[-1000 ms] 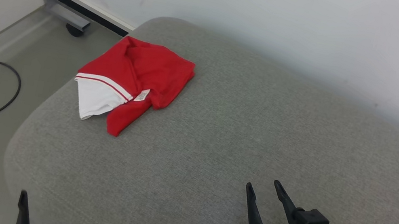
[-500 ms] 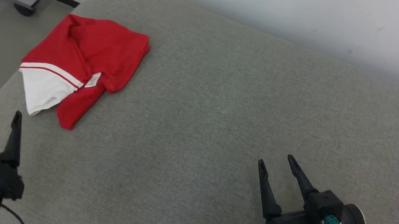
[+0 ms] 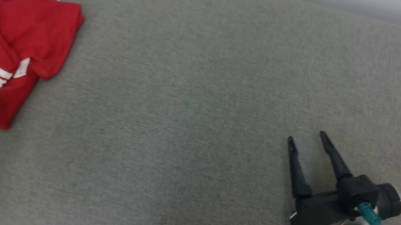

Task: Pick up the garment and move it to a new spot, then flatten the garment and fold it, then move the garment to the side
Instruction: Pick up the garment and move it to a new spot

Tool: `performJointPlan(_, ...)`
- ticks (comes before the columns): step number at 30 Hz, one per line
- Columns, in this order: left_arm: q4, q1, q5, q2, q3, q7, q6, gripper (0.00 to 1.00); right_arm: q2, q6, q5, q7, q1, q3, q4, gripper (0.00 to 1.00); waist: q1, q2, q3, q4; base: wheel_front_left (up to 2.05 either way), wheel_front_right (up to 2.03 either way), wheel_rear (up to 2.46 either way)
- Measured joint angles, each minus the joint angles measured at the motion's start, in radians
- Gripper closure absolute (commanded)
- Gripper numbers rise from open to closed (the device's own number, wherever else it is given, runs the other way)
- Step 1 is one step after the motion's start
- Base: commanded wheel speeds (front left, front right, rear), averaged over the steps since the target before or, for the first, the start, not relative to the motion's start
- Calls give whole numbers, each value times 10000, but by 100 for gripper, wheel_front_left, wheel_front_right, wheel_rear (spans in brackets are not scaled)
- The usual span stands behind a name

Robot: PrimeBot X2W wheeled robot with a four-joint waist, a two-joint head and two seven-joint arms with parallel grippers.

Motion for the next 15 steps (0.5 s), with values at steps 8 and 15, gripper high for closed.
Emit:
performJointPlan(8,1586,-997,42,247,-71,121,362,0,-510,0,19,113,-128,-422,-487,0,0,0,882,-530,0,0,0)
performJointPlan(15,2717,-1458,107,180,-92,-165,800,0,-506,0,29,174,-134,-493,-848,0,-2,0,1413,-788,0,0,0)
